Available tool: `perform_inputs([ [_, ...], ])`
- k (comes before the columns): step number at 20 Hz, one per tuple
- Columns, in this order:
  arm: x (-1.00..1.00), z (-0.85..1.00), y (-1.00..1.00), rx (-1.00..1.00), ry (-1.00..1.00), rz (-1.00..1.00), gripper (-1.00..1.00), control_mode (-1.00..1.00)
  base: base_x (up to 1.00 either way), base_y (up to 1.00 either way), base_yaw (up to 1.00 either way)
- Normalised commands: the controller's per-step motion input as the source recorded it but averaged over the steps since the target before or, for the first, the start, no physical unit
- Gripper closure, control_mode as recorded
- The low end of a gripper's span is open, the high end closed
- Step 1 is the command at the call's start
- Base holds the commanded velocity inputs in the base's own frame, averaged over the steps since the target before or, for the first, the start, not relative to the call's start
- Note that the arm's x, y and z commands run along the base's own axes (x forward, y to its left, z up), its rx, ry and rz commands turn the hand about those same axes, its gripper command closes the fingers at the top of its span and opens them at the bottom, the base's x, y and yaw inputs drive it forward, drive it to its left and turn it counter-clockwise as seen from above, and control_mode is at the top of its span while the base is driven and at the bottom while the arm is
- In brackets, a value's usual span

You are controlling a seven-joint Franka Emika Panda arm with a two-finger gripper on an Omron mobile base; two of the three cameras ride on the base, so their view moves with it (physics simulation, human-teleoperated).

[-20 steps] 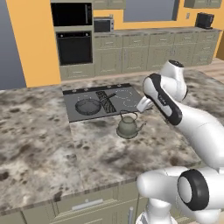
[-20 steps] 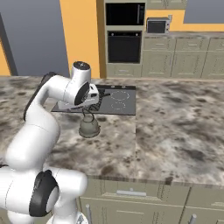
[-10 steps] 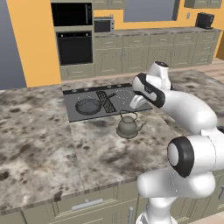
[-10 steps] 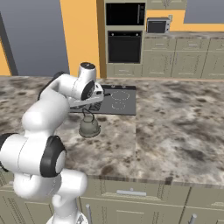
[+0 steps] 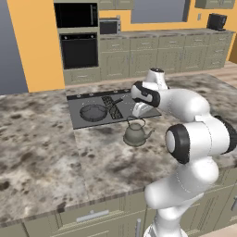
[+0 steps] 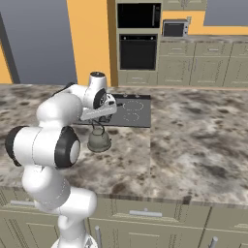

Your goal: Pick the kettle from the counter and place it on a stove burner. Then turn the burner on.

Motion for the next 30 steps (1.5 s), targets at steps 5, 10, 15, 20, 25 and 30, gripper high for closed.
perform_inputs([
  [5,0.11,-0.32,0.0,-0.01,0.16,0.0,-1.0,-1.0,0.0,0.0,0.0],
  [10,0.28,-0.36,0.0,-0.02,0.14,0.0,-1.0,-1.0,0.0,0.0,0.0],
  [15,0.37,-0.17,0.0,-0.01,0.03,0.0,-1.0,-1.0,0.0,0.0,0.0],
  [20,0.35,-0.18,0.0,0.0,0.0,0.0,-1.0,-1.0,0.0,0.0,0.0],
  [25,-0.06,-0.61,0.0,-0.07,0.15,0.03,-1.0,-1.0,0.0,0.0,0.0],
  [30,-0.05,-0.31,0.0,-0.05,0.09,0.03,1.0,-1.0,0.0,0.0,0.0],
])
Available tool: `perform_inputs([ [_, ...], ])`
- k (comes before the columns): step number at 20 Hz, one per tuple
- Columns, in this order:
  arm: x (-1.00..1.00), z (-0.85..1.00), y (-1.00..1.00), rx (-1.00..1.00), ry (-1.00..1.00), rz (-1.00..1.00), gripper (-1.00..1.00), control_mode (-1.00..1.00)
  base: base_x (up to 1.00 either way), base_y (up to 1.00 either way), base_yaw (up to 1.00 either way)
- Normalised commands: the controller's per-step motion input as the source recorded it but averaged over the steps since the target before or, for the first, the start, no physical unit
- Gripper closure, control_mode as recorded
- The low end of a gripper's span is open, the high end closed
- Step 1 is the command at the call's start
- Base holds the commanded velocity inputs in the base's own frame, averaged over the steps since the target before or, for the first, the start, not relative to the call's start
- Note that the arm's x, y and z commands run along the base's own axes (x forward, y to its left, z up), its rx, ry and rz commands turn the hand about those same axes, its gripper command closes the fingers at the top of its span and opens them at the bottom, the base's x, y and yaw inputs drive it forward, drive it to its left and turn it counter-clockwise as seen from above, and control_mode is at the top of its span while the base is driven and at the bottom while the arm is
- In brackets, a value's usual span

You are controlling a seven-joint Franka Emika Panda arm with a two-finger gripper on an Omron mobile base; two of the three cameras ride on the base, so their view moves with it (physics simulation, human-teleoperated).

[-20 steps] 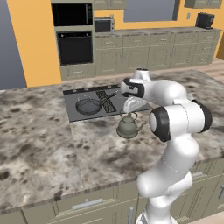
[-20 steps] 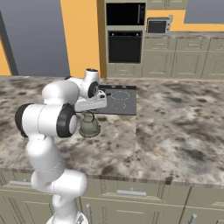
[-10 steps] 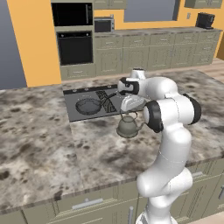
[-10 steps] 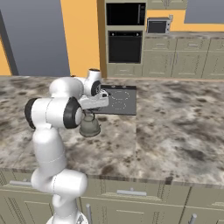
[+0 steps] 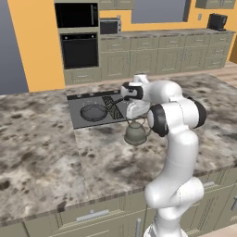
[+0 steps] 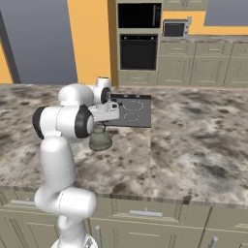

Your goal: Pick the kettle from the counter and place it on a stove burner. Then turn the burner on.

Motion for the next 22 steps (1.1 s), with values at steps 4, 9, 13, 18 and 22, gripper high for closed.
perform_inputs([
  [4,-0.01,0.02,0.0,0.0,0.0,0.0,1.0,-1.0,0.0,0.0,0.0],
  [9,-0.22,0.51,0.0,0.02,-0.02,0.0,1.0,-1.0,0.0,0.0,0.0],
  [13,-0.85,0.86,-0.06,0.02,-0.11,0.0,1.0,-1.0,0.0,0.0,0.0],
  [18,-1.0,0.8,-0.17,0.03,-0.36,0.0,1.0,-1.0,0.0,0.0,0.0],
  [22,-0.88,0.59,-0.22,0.04,-0.49,0.0,1.0,-1.0,0.0,0.0,0.0],
])
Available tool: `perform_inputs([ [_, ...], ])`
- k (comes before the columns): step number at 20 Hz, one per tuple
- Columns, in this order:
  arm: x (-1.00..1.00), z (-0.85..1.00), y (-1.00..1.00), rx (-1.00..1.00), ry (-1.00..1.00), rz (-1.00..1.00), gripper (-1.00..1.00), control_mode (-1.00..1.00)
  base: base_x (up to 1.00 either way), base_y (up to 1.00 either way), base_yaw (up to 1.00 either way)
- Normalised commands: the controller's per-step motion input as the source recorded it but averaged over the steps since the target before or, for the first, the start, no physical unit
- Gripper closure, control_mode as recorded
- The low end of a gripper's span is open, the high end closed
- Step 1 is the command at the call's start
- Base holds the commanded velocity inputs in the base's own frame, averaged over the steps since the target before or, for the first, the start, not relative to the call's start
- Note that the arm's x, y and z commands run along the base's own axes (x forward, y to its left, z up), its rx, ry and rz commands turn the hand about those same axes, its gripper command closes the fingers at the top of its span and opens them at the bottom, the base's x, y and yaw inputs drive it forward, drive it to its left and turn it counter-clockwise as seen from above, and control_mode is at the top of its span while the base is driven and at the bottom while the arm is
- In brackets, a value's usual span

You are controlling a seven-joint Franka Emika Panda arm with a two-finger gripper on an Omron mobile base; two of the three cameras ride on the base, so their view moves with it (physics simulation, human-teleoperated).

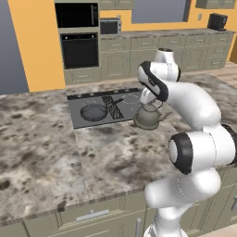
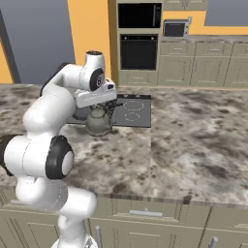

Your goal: Pick the kettle from the counter and place it on a stove burner. Then turn the burner on.

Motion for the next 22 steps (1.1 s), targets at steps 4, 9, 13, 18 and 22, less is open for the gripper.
perform_inputs([
  [4,-0.13,0.08,-0.05,0.01,-0.09,0.0,1.0,-1.0,0.0,0.0,0.0],
  [9,-0.4,0.0,0.02,0.0,-0.06,0.02,1.0,1.0,-0.6,-0.17,0.0],
  [13,0.0,0.0,0.0,0.0,0.0,0.0,1.0,1.0,-0.41,-0.94,0.03],
  [18,0.0,0.0,0.0,0.0,0.0,0.0,1.0,1.0,0.0,-1.0,0.04],
  [22,0.0,0.0,0.0,0.0,0.0,0.0,1.0,1.0,0.0,-1.0,0.01],
])
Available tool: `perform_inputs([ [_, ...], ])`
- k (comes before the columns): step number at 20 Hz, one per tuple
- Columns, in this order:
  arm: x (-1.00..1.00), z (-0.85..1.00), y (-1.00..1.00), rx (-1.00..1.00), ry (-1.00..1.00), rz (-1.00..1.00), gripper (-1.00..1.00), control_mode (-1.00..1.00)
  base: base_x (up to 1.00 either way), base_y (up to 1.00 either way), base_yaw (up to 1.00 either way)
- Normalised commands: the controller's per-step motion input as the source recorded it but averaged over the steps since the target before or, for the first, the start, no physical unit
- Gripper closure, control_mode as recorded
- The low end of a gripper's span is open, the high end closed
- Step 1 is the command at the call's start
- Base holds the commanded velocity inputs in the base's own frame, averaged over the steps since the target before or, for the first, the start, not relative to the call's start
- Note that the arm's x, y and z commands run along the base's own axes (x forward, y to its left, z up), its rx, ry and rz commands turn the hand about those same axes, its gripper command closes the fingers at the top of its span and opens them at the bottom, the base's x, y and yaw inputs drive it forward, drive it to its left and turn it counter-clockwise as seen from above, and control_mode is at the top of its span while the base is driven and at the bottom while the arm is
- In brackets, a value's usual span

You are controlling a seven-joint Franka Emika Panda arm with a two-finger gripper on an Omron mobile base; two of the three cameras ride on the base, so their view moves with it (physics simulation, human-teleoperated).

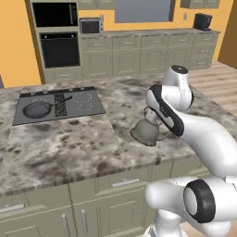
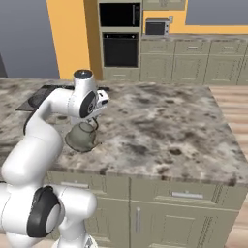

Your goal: Pick the kettle from the counter and place it on a stove burner. Then turn the burner on.

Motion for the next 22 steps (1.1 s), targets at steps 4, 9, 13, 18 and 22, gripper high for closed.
perform_inputs([
  [4,0.0,0.0,0.0,0.0,0.0,0.0,1.0,1.0,-0.05,-1.0,0.01],
  [9,0.0,0.0,0.0,0.0,0.0,0.0,1.0,1.0,-0.27,-1.0,0.0],
  [13,0.0,0.0,0.0,0.0,0.0,0.0,1.0,1.0,-0.35,-1.0,0.0],
  [18,0.0,0.0,0.0,0.0,0.0,0.0,1.0,1.0,-0.38,-1.0,0.0],
  [22,0.0,0.0,0.0,0.0,0.0,0.0,1.0,1.0,-0.08,-1.0,0.0],
])
